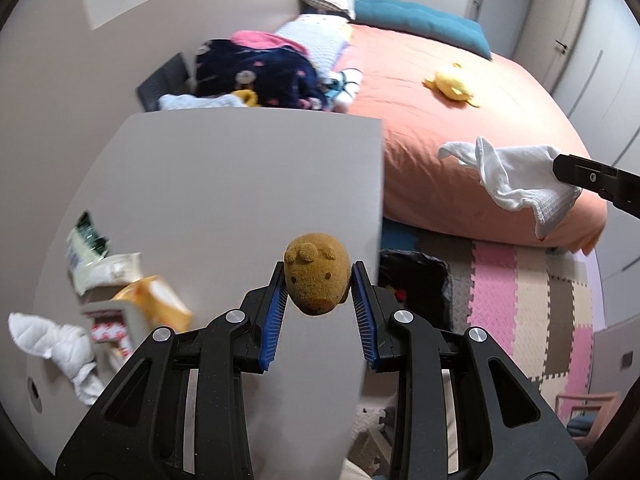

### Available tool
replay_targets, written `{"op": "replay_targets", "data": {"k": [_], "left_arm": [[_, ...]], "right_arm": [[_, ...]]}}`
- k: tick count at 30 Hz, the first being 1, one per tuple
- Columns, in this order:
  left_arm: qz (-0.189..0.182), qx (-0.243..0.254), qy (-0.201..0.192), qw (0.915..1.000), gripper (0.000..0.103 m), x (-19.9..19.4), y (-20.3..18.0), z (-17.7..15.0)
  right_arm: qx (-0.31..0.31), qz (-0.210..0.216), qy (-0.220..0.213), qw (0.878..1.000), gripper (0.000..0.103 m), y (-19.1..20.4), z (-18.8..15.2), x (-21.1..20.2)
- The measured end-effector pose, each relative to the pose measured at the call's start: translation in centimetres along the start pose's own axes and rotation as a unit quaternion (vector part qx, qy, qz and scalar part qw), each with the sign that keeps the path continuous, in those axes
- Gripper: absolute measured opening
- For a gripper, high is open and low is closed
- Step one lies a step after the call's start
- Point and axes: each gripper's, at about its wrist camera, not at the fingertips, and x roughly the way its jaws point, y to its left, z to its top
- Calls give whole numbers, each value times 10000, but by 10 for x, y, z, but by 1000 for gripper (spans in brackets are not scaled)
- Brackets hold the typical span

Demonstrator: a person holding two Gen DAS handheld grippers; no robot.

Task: Collect trash
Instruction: 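Carry the bear and towel with both grippers to the black bin, then open both grippers over the bin to drop the bear and towel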

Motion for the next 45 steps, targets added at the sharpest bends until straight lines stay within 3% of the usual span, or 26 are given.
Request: {"op": "replay_targets", "data": {"k": [20, 34, 35, 36, 37, 38, 39, 45], "left_arm": [[-401, 787, 562, 9945, 32, 58, -89, 21], [-373, 1118, 873, 9892, 32, 88, -122, 26], [-326, 1165, 926, 9883, 32, 92, -125, 26], [-304, 1203, 1002, 9872, 45, 95, -127, 26], [-275, 1215, 1153, 9855, 60, 102, -130, 27], [-236, 1210, 1193, 9852, 91, 105, -130, 28], [-170, 1210, 1158, 9857, 98, 106, -132, 29], [-116, 1316, 1013, 9860, 98, 101, -131, 26]], "right_arm": [[748, -701, 403, 9939, 21, -104, -9, 40], [786, -881, 878, 9891, 22, -130, -10, 76], [748, -898, 1021, 9879, 30, -131, -10, 82], [745, -925, 1217, 9854, 41, -132, -9, 90], [779, -953, 1307, 9838, 46, -134, -9, 94], [806, -1005, 1362, 9823, 55, -135, -8, 98], [817, -1069, 1393, 9811, 58, -136, -7, 100], [900, -1159, 1127, 9827, 63, -140, -5, 90]]}}
